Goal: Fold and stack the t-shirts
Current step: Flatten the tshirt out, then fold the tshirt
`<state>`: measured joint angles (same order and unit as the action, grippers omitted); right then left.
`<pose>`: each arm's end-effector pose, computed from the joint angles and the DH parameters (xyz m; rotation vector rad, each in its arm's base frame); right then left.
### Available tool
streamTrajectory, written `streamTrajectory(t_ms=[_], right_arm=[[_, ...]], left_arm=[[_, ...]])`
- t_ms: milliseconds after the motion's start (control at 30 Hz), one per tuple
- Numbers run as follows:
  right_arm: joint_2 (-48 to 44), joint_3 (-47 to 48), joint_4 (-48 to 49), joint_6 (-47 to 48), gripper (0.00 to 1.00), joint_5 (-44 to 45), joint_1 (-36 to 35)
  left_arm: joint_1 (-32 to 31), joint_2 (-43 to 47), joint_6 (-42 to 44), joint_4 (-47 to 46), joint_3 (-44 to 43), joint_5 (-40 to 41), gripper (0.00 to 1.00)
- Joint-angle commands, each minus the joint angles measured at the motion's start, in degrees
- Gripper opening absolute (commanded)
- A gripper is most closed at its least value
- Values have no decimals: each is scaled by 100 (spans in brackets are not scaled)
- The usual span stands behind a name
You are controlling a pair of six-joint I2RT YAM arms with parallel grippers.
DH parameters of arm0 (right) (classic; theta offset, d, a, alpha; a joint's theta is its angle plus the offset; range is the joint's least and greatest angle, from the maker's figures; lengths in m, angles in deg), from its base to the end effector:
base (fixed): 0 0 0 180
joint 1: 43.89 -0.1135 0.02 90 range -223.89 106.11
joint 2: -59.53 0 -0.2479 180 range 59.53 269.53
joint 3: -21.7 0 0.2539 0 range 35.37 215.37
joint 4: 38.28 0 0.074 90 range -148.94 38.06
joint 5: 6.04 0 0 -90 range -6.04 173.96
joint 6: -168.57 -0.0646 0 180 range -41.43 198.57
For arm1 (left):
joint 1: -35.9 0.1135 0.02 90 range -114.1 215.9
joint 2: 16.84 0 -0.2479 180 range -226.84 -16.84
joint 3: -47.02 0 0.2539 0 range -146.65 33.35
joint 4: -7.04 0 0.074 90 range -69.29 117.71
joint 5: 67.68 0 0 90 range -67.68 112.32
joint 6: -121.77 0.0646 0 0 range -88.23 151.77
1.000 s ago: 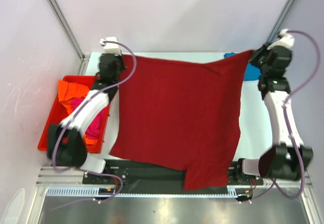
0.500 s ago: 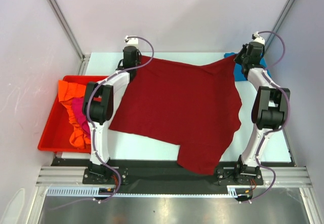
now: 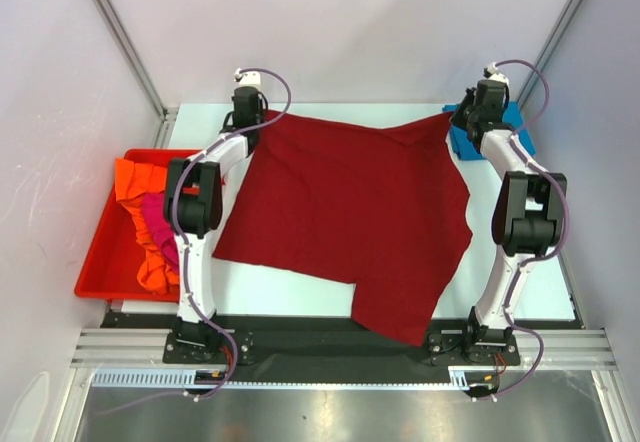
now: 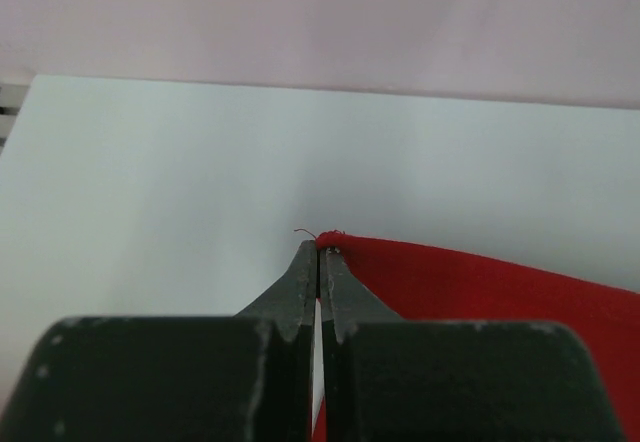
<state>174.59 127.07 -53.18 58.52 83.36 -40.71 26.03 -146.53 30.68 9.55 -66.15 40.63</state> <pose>0.5006 -0.0271 0.2377 0.3972 1.9658 0.1993 0.5450 -0.0742 0.1879 -0.0713 1.8879 0.1733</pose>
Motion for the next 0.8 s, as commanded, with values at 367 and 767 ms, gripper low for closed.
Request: streamTrajectory(t_ms=[367, 767], right_arm=[[-2023, -574, -2100, -342, 0, 307, 147], [-1680, -434, -2274, -245, 0, -125, 236]], left_arm=[[38, 180, -33, 1213, -237, -539, 0], [64, 216, -129, 2020, -605, -416, 0]])
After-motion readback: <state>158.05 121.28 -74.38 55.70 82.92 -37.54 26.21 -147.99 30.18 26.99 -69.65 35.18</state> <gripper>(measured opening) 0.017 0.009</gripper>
